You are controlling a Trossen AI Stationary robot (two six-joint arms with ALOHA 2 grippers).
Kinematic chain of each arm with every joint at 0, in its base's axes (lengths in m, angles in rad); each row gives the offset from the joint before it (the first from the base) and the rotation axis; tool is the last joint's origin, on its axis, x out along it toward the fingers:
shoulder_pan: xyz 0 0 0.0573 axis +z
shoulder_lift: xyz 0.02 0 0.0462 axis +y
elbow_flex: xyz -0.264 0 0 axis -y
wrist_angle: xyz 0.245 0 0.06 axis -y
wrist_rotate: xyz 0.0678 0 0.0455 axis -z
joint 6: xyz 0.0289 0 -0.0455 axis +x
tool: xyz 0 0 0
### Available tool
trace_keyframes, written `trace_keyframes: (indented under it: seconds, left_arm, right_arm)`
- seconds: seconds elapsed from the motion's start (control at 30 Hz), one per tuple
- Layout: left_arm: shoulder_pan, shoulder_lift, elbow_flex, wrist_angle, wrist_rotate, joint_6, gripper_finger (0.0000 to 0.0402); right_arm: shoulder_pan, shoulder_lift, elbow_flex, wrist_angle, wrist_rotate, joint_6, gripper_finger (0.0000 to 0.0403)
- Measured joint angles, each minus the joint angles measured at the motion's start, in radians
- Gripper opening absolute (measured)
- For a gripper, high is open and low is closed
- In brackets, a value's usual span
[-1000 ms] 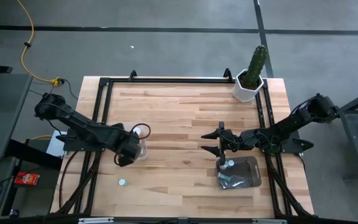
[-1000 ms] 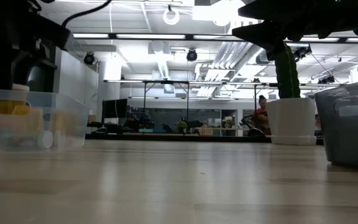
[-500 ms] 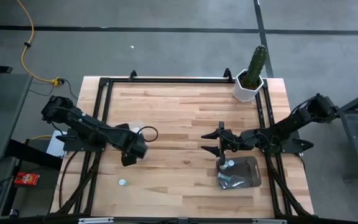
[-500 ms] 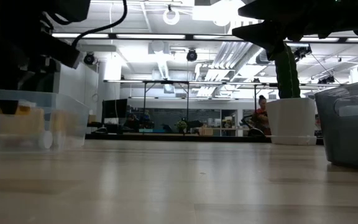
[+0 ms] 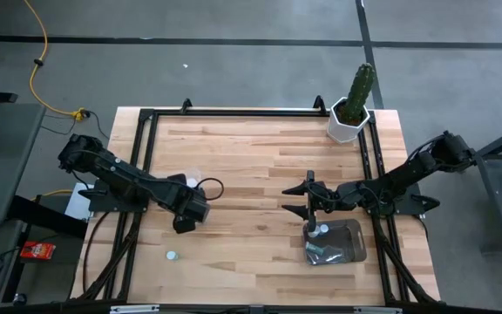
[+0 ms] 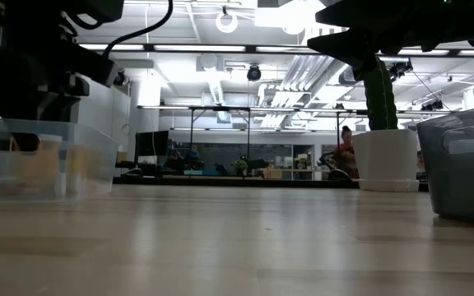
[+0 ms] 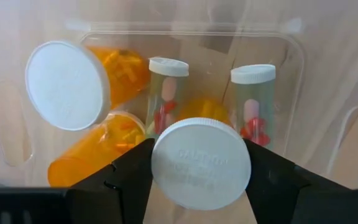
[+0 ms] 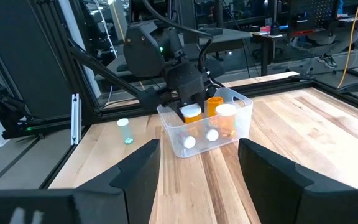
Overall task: Pick and place medicine bottles into bin by pill shape (circle, oval)
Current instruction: Put the orange capsule bottle into the transparent bin, then put the blue tablet bottle into the black bin
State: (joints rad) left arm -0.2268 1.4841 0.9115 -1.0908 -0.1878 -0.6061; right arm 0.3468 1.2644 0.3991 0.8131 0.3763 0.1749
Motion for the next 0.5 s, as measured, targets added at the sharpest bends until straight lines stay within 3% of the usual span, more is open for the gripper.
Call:
trace_keyframes:
  seconds: [0.33,0.5]
  left_arm:
    - [0.0,0.0,0.004,-0.007,0.029,-0.007,0.0265]
    - [0.0,-0.001,0.093,-0.131,0.02,-0.011,0.028]
  right_arm:
    - [0.0,0.0,0.0,0.0,0.0,0.0,0.021]
    - [0.0,0.0,0.0,0.0,0.0,0.0,0.021]
